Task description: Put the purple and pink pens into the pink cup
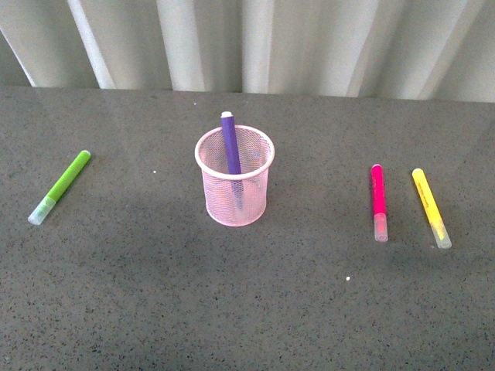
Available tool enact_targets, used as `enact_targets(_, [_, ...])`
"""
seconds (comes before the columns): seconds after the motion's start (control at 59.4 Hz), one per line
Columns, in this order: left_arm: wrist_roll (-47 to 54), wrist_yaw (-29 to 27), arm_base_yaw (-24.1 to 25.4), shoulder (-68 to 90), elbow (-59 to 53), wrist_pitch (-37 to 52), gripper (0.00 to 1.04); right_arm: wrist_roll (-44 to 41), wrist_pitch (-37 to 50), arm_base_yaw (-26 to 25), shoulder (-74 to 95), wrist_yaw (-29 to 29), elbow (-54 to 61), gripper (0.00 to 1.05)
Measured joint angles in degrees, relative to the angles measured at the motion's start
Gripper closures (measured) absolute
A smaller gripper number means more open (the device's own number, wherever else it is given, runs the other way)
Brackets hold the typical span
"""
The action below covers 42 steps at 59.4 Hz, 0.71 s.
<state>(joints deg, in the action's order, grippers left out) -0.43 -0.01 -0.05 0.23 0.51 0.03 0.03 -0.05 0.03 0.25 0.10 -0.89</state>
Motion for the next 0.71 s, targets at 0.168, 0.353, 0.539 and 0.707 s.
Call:
enact_targets(0.168, [0.07,0.0,0.0,0.0,0.0,0.0,0.06,-0.02,0.0,0.0,0.0,-0.02,0.0,0.07])
enact_targets(0.353, [0.09,0.0,0.0,0.0,0.0,0.0,0.07,0.0,0.0,0.0,0.0,0.0,0.0,0.07])
enact_targets(0.539, [0.15,0.07,0.0,-0.07,0.0,0.0,0.07,-5.27,-5.33,-10.54,13.33,-44.28,-5.68,0.07])
enact_targets(0.707, [0.15,-0.15,0.0,-0.15,0.0,0.0,0.07,-2.91,7.82,3.19,22.86,-43.06,-12.24,0.07])
